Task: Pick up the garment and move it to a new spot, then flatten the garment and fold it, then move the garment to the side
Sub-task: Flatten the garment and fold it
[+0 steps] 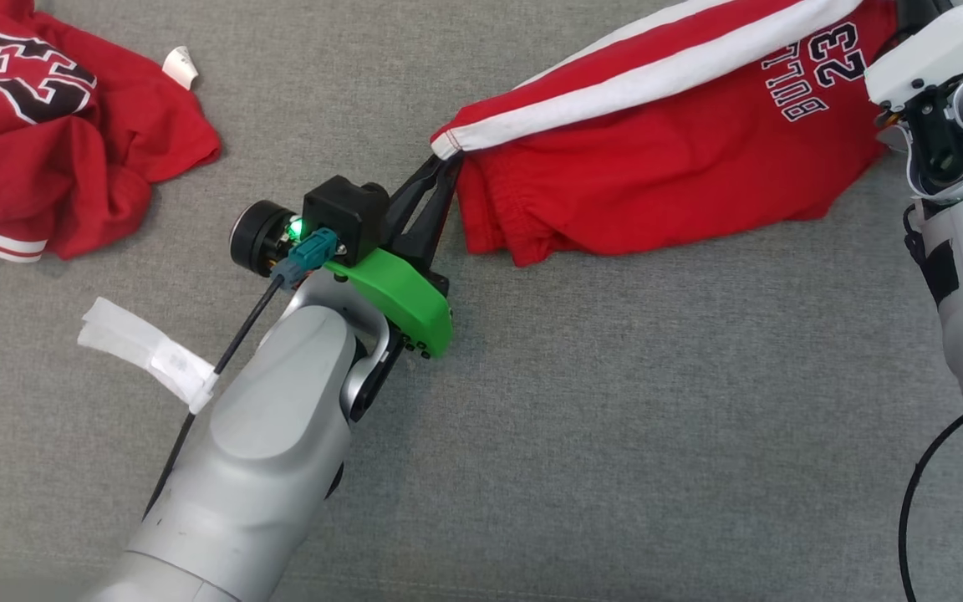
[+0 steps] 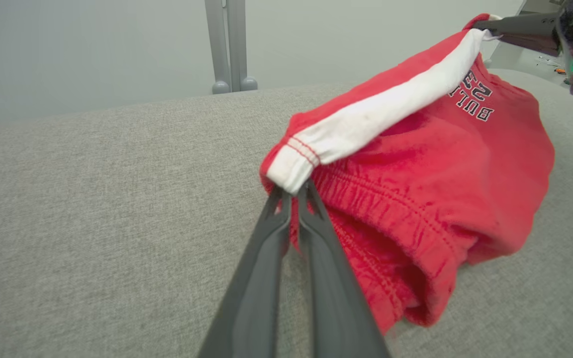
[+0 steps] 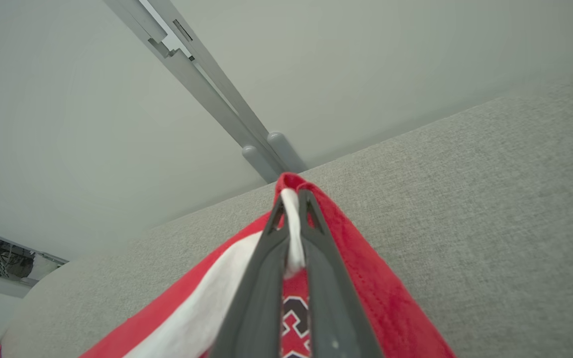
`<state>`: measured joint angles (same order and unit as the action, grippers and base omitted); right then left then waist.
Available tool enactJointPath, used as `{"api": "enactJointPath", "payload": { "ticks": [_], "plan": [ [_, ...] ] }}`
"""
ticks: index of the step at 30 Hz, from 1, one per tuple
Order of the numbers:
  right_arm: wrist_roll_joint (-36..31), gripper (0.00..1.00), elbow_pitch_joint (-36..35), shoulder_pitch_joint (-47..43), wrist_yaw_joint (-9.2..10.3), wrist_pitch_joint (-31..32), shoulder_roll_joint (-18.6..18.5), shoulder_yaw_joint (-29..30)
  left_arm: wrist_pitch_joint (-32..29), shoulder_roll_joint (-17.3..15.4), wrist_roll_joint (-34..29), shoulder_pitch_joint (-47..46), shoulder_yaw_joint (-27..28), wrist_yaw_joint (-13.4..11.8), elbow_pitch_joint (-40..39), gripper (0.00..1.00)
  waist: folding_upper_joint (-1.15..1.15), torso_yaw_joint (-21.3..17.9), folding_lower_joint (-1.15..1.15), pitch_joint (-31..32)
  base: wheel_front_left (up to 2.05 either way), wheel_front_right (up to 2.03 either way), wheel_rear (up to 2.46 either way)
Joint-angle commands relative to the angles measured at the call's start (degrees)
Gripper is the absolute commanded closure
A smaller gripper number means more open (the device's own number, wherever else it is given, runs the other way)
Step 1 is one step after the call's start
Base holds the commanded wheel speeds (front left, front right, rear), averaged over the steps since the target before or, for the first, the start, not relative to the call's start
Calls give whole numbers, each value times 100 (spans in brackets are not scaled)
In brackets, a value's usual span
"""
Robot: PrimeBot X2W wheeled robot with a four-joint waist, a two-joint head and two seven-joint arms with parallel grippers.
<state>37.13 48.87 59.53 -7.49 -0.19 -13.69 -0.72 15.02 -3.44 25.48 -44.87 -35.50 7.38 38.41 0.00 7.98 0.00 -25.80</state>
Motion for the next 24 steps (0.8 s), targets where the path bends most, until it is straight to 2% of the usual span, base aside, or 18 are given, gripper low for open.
{"api": "enactJointPath", "payload": {
  "ticks": [1,8,13,20,24],
  "plan": [
    [-19,0,126,128,-1,-87,-17,-105,17,15,-24,-91,40,12,-12,0,0,102,0,-94,0,0,0],
    [55,0,415,-30,0,-413,-274,-783,18,40,-317,192,199,4,-155,0,0,36,0,119,0,0,0],
    [96,0,361,-378,0,-519,-662,-1477,19,-26,-548,676,579,-123,-603,0,0,5,0,323,0,0,0],
    [405,0,563,-745,0,-477,-1039,-1946,12,-74,-919,1702,1633,-462,-1844,0,0,69,0,421,0,0,0],
    [529,0,729,-794,0,-487,-1135,-2095,12,-10,-1064,2239,2234,-541,-2436,0,0,177,0,399,0,0,0]
  ]
}}
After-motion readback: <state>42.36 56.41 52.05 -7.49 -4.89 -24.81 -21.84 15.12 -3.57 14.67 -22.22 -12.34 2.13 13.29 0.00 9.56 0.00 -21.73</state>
